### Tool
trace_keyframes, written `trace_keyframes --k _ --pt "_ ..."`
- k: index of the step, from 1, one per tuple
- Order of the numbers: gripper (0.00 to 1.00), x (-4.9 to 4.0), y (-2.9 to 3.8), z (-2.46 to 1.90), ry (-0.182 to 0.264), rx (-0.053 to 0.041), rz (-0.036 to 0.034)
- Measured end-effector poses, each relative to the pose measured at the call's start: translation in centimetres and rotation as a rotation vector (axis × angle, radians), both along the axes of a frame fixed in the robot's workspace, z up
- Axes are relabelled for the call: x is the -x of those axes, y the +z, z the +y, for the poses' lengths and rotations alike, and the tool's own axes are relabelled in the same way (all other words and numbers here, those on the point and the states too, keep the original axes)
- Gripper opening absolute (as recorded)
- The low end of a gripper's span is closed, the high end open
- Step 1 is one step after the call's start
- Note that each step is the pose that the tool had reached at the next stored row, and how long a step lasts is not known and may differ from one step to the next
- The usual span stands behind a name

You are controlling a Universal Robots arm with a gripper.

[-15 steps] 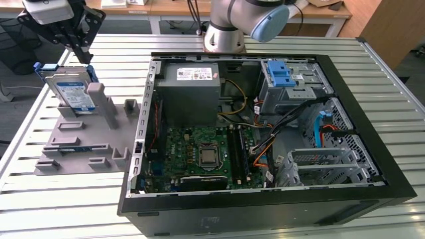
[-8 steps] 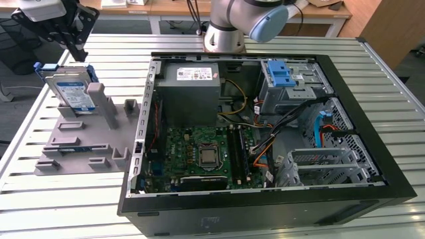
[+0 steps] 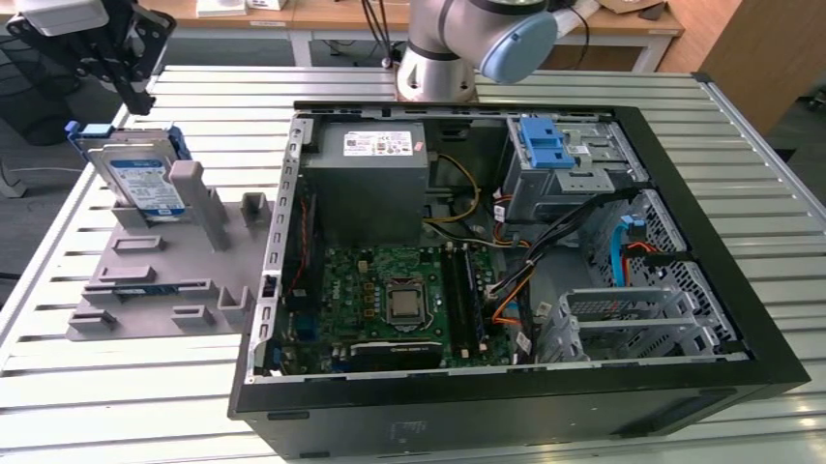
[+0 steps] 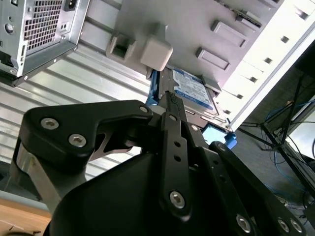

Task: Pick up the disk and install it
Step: 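Reach for the disk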

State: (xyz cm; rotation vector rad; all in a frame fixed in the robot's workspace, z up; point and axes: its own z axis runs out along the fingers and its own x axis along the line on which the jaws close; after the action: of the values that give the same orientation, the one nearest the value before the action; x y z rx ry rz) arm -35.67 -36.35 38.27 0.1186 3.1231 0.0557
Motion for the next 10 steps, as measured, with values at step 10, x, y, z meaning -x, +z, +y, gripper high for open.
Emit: trace_keyframes --k 10 --pt "0.11 0.84 -0.22 0.15 0.0 0.0097 0.0054"
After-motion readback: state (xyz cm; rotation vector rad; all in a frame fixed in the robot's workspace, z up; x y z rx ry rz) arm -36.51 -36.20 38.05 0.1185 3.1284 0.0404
